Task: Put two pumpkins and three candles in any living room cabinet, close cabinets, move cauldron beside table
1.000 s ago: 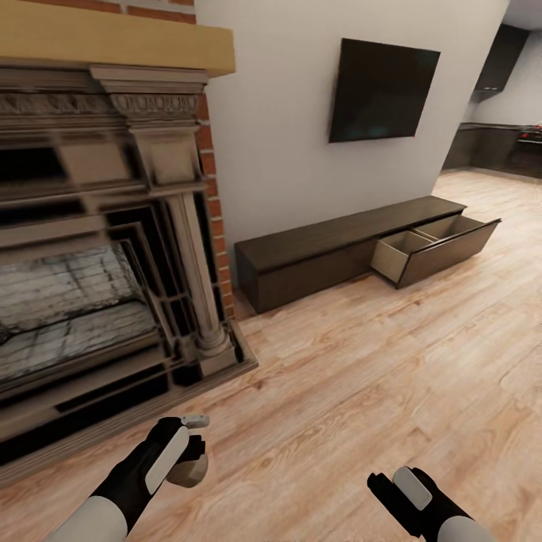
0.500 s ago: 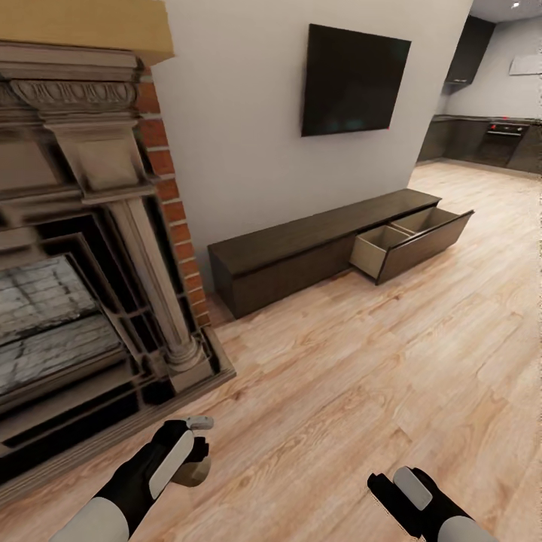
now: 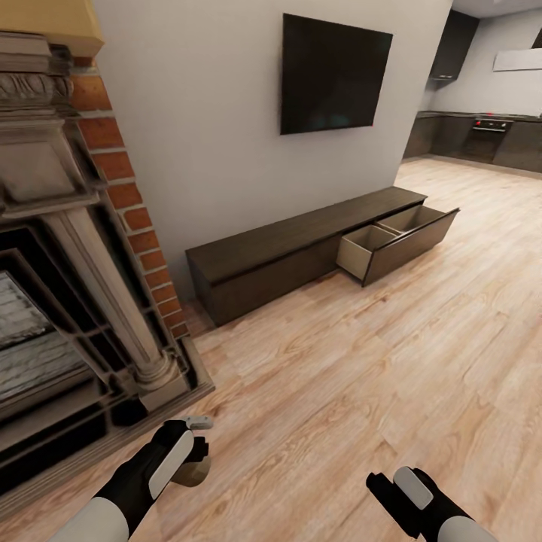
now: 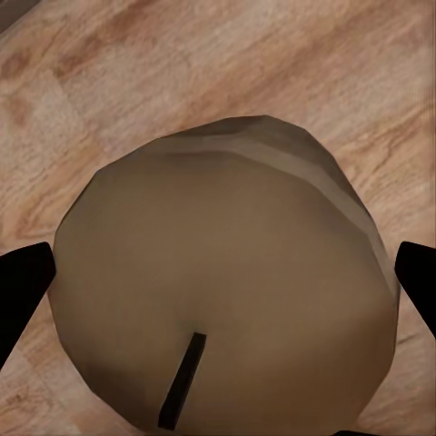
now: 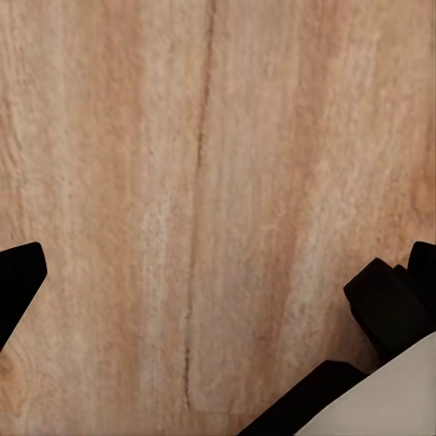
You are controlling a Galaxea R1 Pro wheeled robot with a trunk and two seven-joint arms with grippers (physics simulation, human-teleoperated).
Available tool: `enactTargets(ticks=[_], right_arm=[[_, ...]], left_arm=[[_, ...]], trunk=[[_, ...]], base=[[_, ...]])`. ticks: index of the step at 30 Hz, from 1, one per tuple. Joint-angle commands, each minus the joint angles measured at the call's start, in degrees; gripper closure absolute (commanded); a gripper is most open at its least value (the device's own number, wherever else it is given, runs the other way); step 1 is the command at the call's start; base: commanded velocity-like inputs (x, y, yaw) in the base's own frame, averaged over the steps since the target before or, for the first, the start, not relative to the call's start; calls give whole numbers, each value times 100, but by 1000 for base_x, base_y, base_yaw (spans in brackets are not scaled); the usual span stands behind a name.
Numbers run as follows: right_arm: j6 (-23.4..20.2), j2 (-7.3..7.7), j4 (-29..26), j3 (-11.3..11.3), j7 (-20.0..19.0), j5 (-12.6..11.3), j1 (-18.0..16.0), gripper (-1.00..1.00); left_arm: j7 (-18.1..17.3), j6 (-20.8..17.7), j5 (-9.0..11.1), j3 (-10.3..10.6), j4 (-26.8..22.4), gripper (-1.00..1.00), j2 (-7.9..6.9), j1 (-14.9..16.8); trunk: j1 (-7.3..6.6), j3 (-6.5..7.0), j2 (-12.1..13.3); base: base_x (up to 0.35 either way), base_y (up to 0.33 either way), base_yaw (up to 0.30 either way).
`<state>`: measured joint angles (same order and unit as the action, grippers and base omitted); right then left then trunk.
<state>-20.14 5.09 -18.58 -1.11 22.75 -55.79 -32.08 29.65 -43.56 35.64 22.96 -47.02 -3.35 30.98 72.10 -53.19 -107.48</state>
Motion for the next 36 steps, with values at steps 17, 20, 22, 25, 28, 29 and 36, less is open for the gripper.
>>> enactTargets(ticks=[17, 20, 22, 25, 28, 29, 36], right_arm=[[-42, 29, 12, -12, -477, -29, -1, -100], [-43, 28, 13, -12, -466, -29, 0, -100], [-43, 27, 13, -12, -459, -29, 0, -100], [-37, 21, 17, -12, -456, -29, 0, -100], [-28, 17, 20, -12, -456, -29, 0, -100], [-22, 9, 21, -12, -453, -29, 0, -100], [335, -11, 254, -6, -436, -24, 0, -100]], left_arm=[[58, -7, 59, 30, -8, 100, -4, 5], [58, -7, 58, 32, -8, 100, -7, 5], [58, -5, 57, 33, -8, 100, -7, 5], [58, -4, 57, 33, -8, 100, -7, 5], [58, -4, 57, 33, -8, 100, -3, 5], [58, -4, 57, 33, -8, 100, -3, 5], [58, -4, 57, 58, -8, 100, -2, 5]], trunk=[[0, -86, -2], [0, -106, -2], [0, -120, -2], [0, -137, -2], [0, -154, -2], [0, -159, -2], [0, -166, -2]], base=[[42, -39, -108], [214, -203, -181], [223, -211, -188], [227, -214, -204], [228, -215, -209], [229, -215, -171], [229, -215, -41]])
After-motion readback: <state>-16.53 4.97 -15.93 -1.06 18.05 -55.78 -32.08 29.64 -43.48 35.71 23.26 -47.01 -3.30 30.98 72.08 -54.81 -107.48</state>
